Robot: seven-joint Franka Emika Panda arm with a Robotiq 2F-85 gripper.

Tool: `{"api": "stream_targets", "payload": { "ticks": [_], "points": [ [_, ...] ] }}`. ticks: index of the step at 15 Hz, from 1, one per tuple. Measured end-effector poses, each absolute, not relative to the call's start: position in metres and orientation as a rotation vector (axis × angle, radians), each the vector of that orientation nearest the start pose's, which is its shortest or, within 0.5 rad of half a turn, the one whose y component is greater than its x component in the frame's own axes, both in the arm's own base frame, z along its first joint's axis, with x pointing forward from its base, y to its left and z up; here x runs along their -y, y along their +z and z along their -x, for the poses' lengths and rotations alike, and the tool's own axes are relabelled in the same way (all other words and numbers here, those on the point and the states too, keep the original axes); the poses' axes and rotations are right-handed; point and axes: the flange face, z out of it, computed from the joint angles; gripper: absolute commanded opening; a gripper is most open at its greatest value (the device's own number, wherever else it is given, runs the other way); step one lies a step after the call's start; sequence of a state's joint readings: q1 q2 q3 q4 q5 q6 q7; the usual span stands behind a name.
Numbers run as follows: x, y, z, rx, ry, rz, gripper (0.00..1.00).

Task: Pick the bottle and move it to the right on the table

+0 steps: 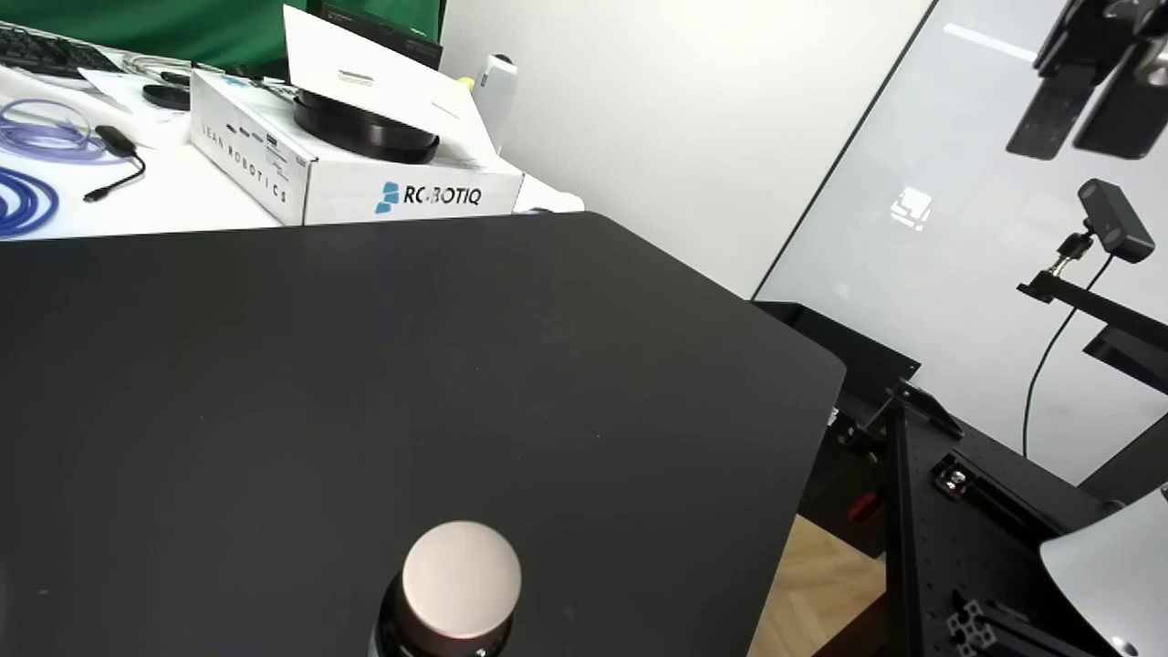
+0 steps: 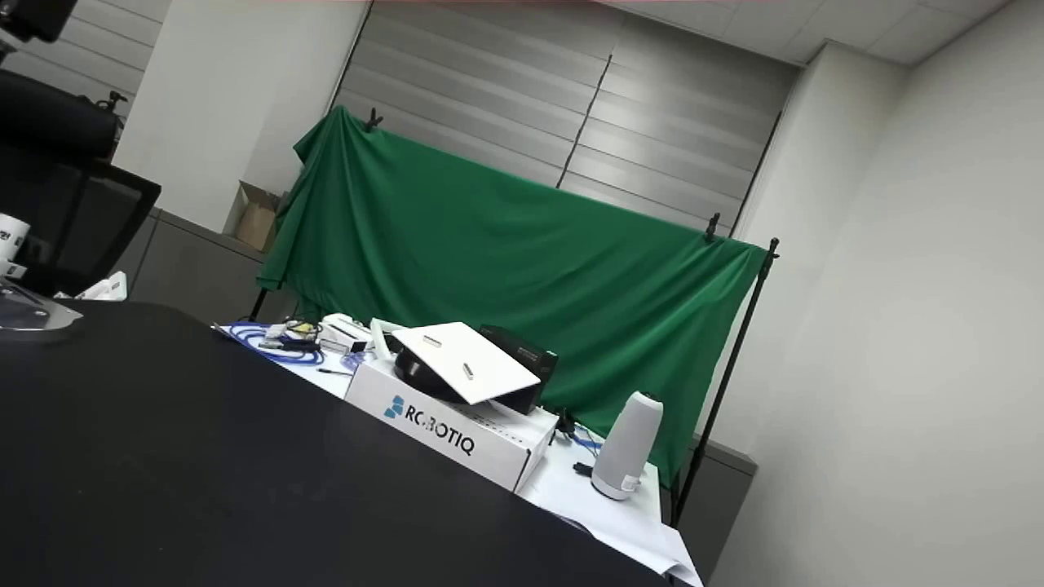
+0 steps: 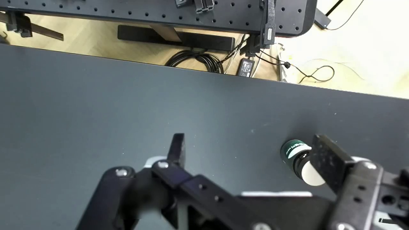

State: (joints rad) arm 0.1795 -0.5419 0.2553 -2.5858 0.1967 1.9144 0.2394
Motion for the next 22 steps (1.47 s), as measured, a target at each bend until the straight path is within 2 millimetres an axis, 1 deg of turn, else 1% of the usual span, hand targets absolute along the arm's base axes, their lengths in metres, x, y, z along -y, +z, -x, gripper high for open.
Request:
{"api": "stream_targets", "payload": {
  "ticks": [5, 7, 11, 14, 18, 20, 22],
  "points": [
    [-0.164, 0.421, -0.325, 0.116, 0.221, 3.132, 1.00],
    [-0.163, 0.420, -0.331, 0.131, 0.173, 3.149, 1.00],
    [-0.161, 0.411, -0.359, 0.210, 0.052, 3.202, 1.00],
    [-0.164, 0.401, -0.383, 0.287, -0.012, 3.226, 1.00],
    [-0.180, 0.383, -0.413, 0.401, -0.099, 3.212, 1.00],
    [-0.194, 0.372, -0.425, 0.455, -0.108, 3.198, 1.00],
    [-0.212, 0.358, -0.432, 0.531, -0.101, 3.188, 1.00]
  ]
}}
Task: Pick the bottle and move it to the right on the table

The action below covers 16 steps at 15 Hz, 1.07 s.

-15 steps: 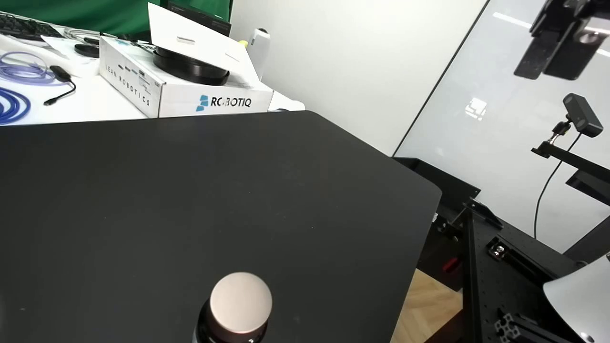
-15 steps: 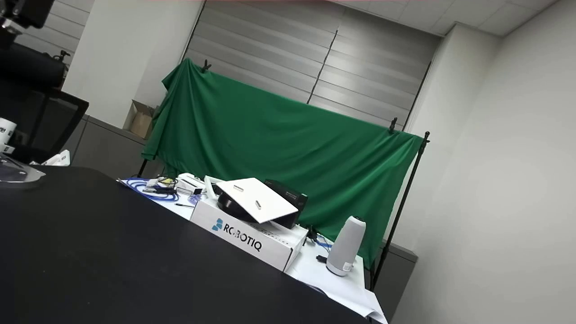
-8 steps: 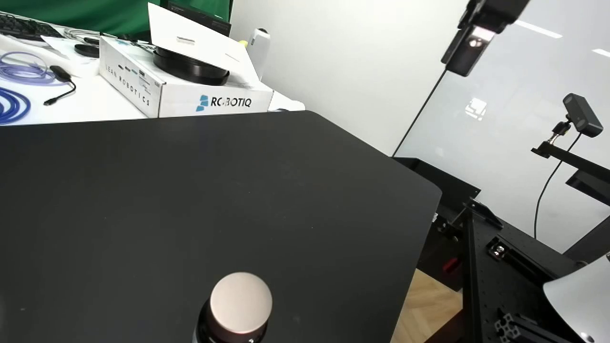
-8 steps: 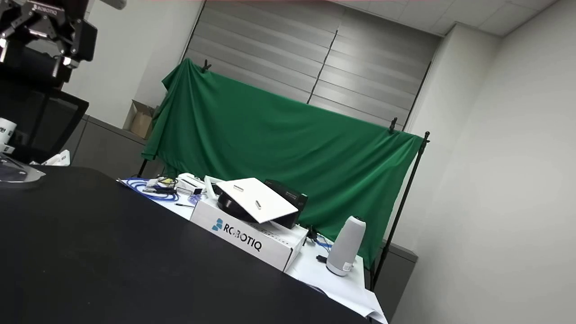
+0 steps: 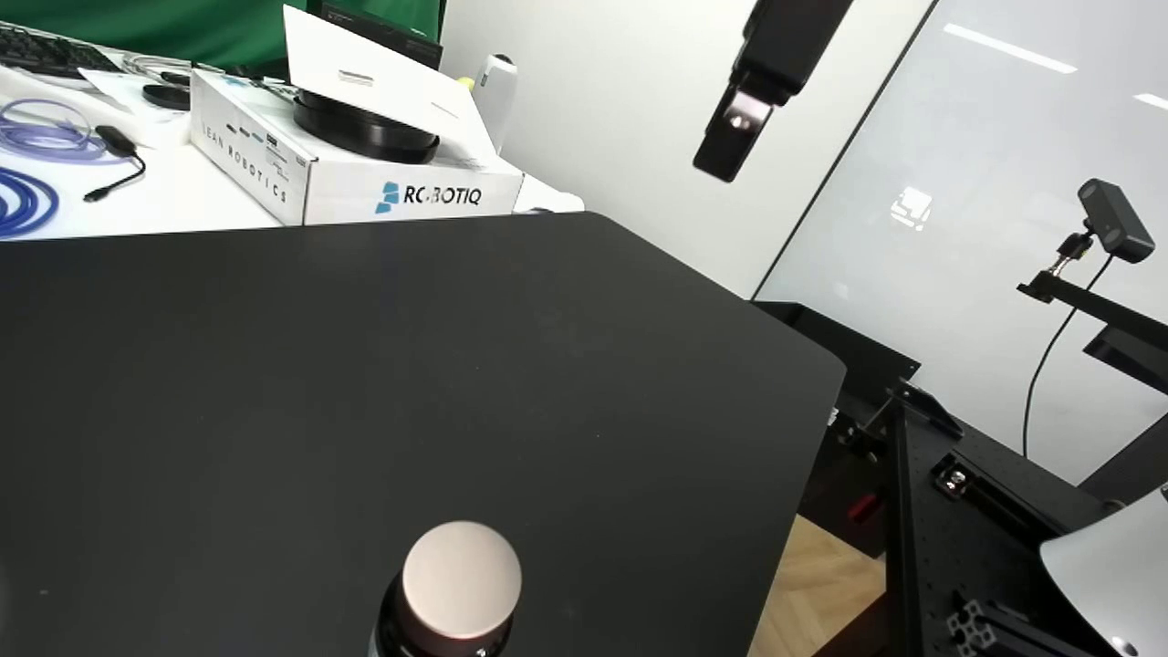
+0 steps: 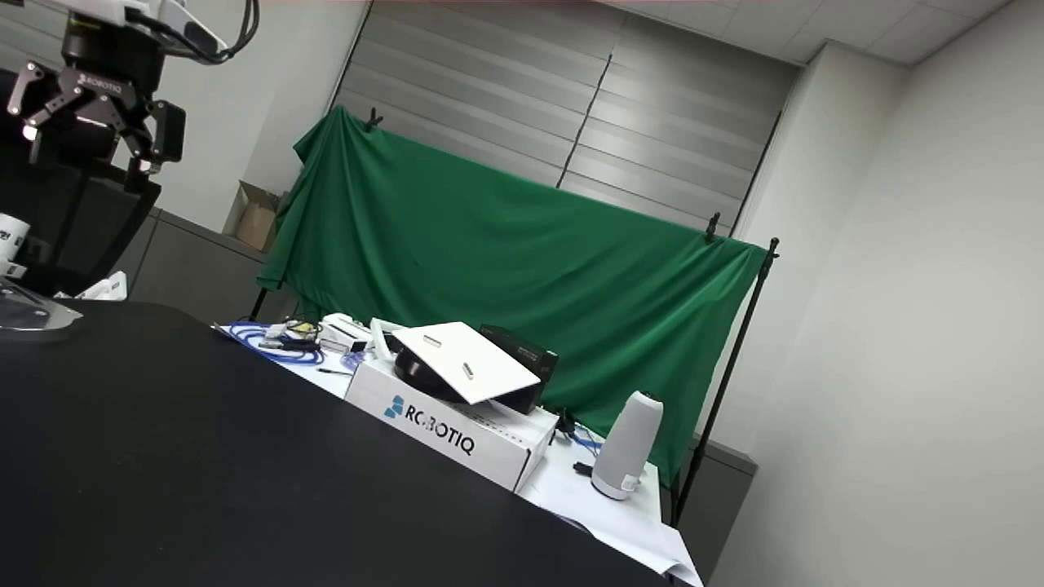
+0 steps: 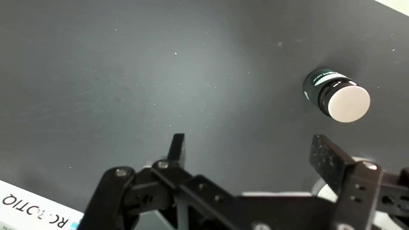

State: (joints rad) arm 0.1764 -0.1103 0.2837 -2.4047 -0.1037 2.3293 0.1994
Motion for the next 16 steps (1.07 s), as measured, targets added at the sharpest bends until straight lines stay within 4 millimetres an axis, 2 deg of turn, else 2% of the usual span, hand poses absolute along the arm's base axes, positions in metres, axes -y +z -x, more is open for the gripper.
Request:
{"api": "stream_targets", "payload": {
  "ticks": [5, 11, 13, 16],
  "points": [
    [-0.271, 0.324, -0.440, 0.748, -0.049, 3.146, 1.00],
    [-0.344, 0.285, -0.436, 1.039, -0.035, 3.092, 1.00],
    [-0.358, 0.274, -0.439, 1.081, -0.040, 3.088, 1.00],
    [-0.366, 0.263, -0.444, 1.090, -0.024, 3.082, 1.00]
  ]
}}
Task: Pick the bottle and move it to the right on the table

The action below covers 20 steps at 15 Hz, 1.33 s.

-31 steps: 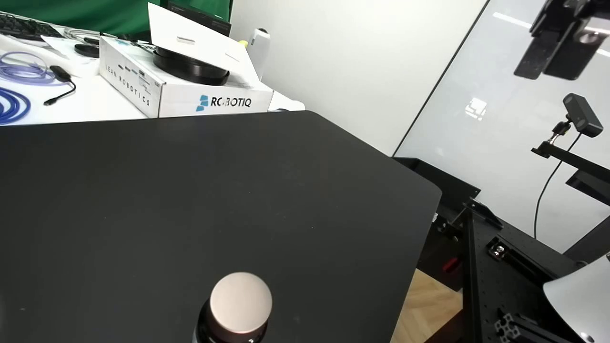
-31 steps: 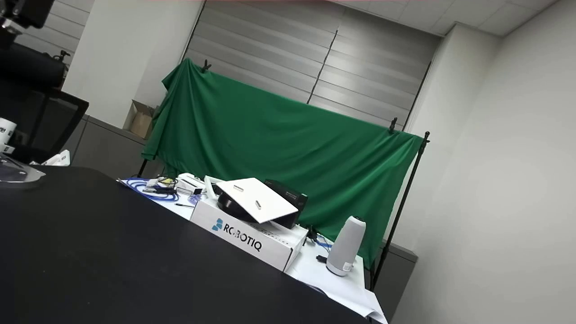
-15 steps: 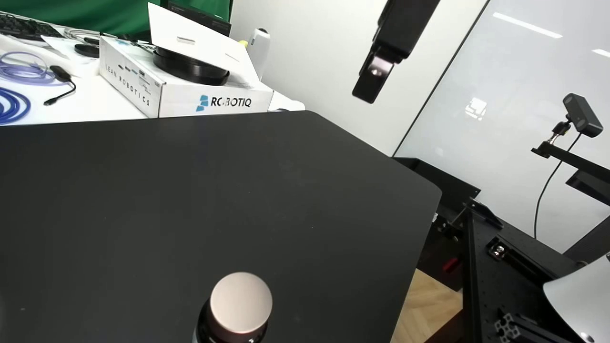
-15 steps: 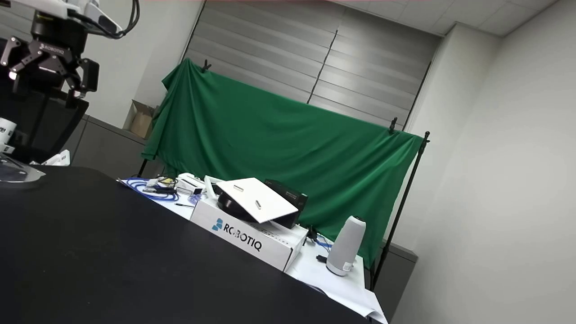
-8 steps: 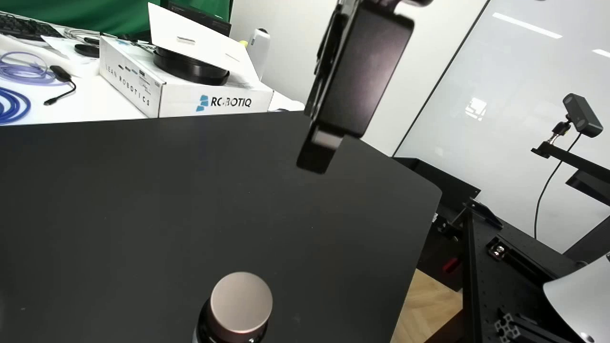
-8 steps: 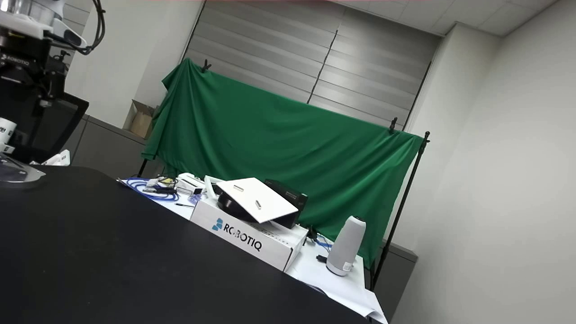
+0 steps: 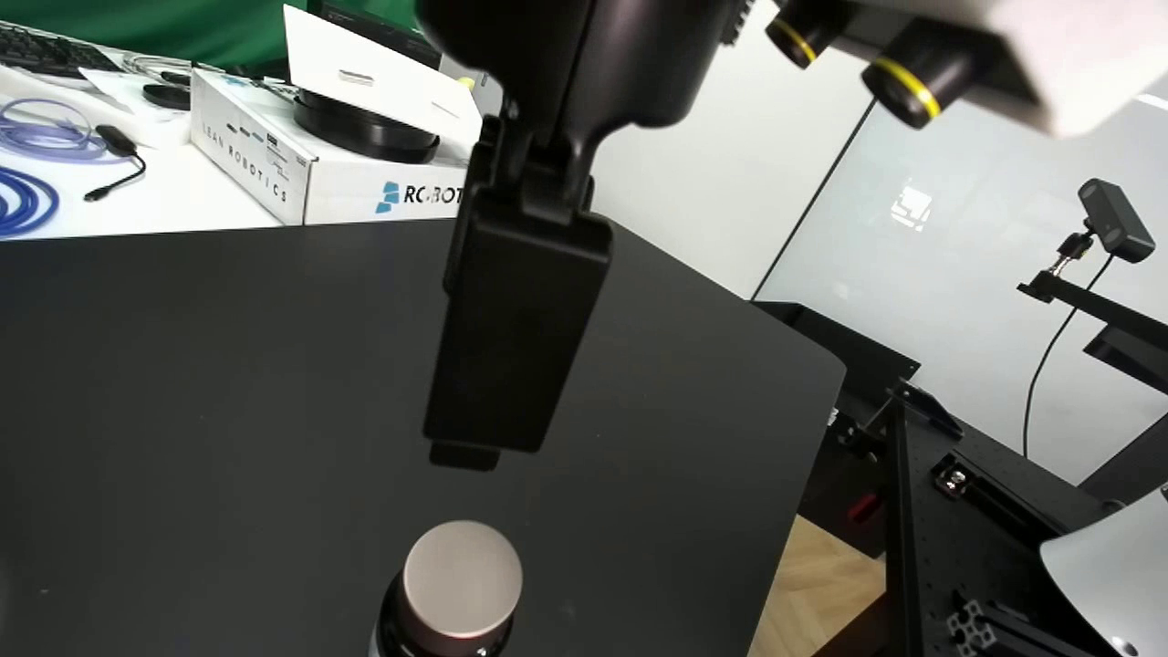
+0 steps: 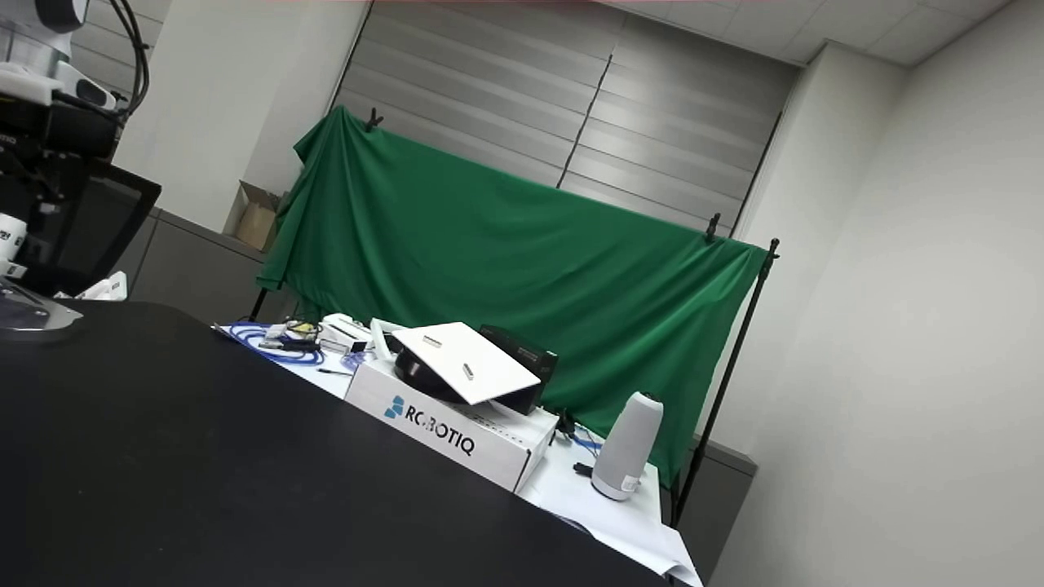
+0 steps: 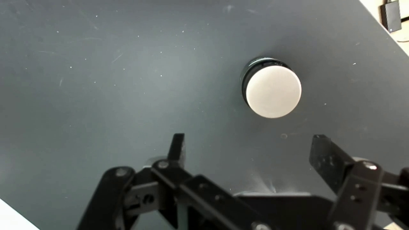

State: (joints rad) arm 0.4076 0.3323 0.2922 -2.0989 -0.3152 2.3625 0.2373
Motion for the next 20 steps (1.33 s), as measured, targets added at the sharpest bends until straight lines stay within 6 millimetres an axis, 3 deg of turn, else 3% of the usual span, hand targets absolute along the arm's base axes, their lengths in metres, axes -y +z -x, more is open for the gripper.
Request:
{"api": "stream_targets", "payload": {
  "ticks": [7, 14, 20],
  "points": [
    [-0.366, 0.260, -0.445, 1.081, -0.017, 3.076, 1.00],
    [-0.359, 0.223, -0.429, 0.938, 0.025, 3.017, 1.00],
    [-0.346, 0.198, -0.409, 0.945, -0.013, 2.992, 1.00]
  ]
}}
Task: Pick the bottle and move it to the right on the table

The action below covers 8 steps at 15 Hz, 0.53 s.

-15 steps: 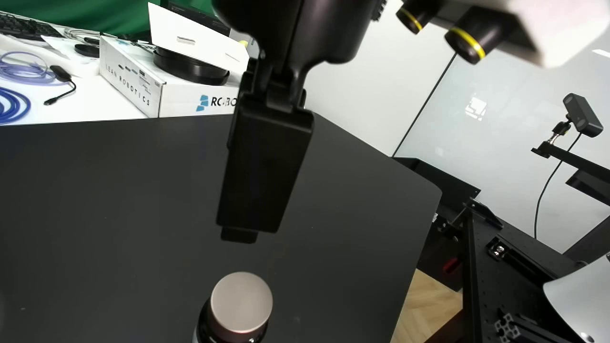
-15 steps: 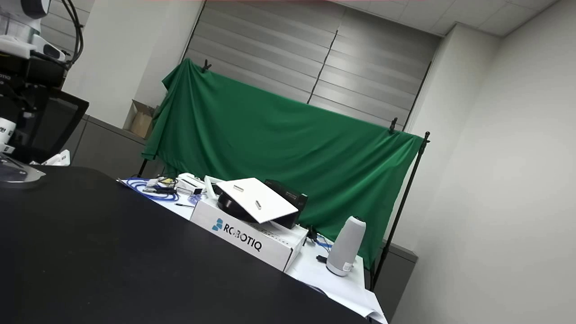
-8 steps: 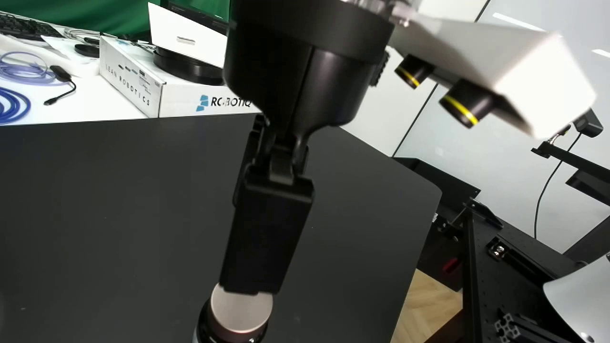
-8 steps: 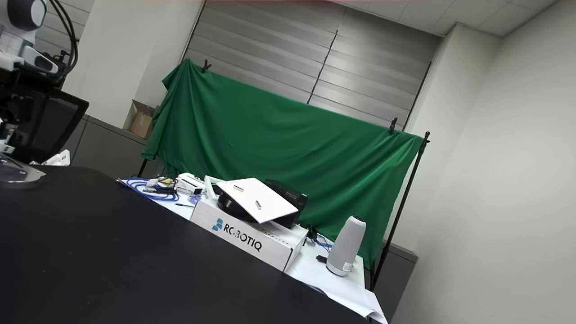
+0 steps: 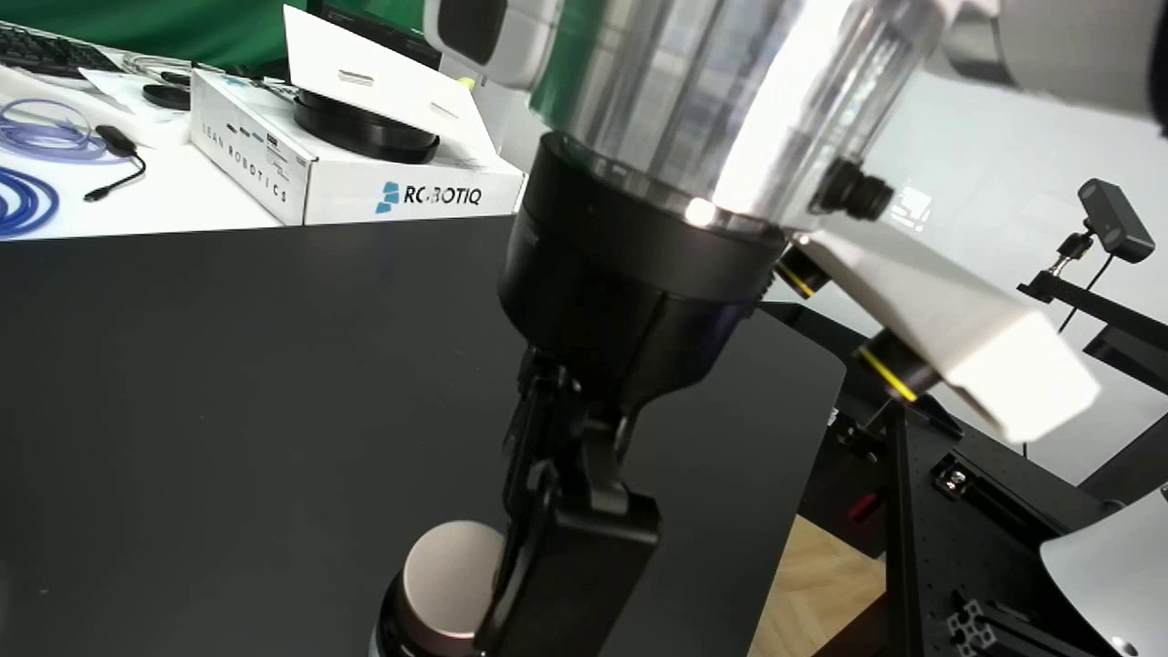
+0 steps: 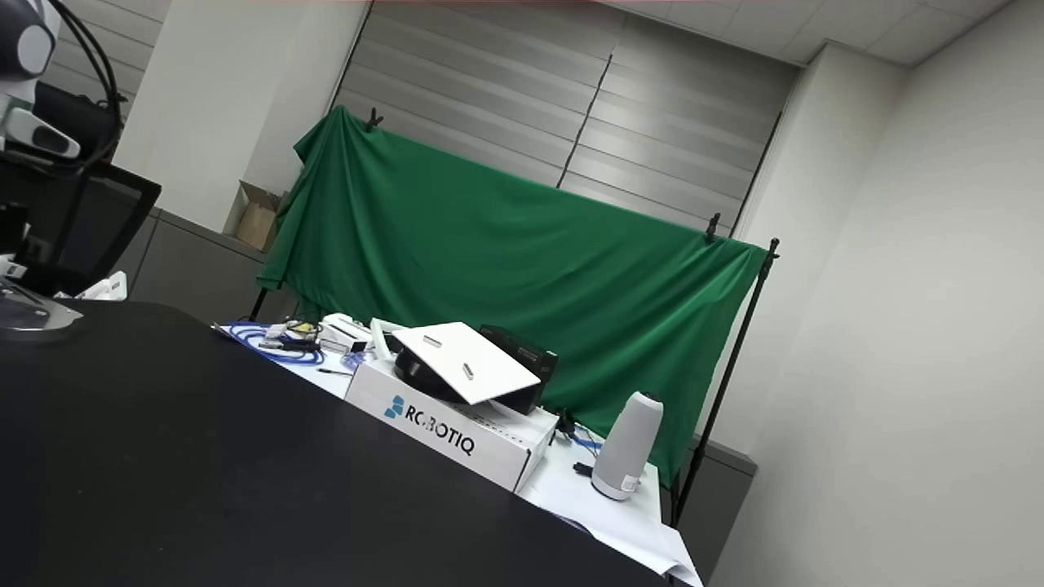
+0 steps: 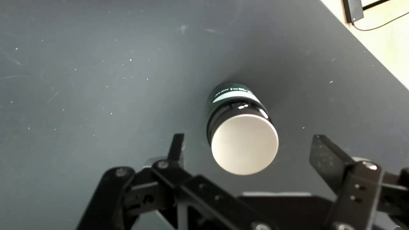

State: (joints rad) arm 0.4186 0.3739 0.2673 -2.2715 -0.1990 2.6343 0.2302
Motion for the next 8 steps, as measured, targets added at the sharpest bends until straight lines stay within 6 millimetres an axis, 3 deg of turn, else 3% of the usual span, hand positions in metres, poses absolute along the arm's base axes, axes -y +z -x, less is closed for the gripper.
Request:
{"api": "stream_targets", "payload": {
  "ticks": [8],
  "points": [
    [-0.343, 0.179, -0.397, 1.036, -0.117, 2.957, 1.00]
  ]
}}
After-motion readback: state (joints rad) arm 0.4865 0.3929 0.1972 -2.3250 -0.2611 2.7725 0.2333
